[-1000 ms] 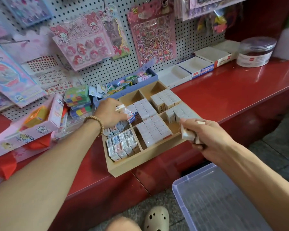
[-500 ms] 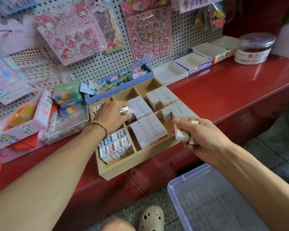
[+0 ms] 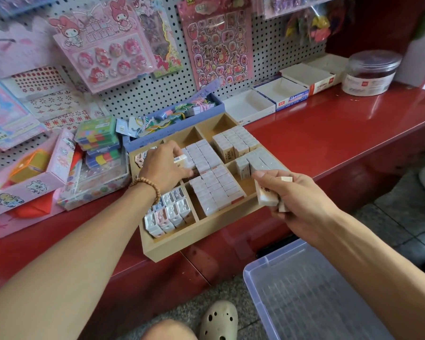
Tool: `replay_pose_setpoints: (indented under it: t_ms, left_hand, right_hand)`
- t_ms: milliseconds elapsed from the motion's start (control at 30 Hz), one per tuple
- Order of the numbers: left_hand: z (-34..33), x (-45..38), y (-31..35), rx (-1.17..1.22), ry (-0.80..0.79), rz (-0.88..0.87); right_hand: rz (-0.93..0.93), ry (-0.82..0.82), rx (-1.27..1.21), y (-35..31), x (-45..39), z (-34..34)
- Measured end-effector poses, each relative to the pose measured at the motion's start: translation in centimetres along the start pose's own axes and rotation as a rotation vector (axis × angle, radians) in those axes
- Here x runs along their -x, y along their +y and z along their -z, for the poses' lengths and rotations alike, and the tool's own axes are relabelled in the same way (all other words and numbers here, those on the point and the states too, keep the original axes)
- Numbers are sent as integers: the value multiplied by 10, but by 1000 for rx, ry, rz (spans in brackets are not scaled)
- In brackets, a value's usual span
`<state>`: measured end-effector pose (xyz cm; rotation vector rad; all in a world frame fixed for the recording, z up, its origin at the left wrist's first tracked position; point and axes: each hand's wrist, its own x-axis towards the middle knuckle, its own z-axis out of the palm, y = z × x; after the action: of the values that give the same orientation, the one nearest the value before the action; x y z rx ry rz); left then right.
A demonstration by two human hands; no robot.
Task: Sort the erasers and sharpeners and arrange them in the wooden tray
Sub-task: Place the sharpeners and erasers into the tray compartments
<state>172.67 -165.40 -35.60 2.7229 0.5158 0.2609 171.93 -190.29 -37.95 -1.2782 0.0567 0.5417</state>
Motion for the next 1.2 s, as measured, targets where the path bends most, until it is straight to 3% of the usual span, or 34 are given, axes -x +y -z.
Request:
replay_pose_setpoints:
  t_ms: [167, 367, 600, 900, 1200]
  left_hand:
    - [15, -1, 16, 123, -5, 15]
    - [19, -9, 54, 463, -425, 131]
    - [6, -32, 74, 194, -200, -115]
    - [-29, -43, 81, -246, -105, -390]
    - [-36, -48, 80, -248, -103, -385]
  right_hand:
    - [15, 98, -50, 0, 1, 1]
    - [30, 161, -58, -5, 1, 9]
    - [20, 135, -45, -8, 2, 28]
    - [21, 145, -89, -8, -1, 32]
    - [17, 146, -155, -11, -5, 34]
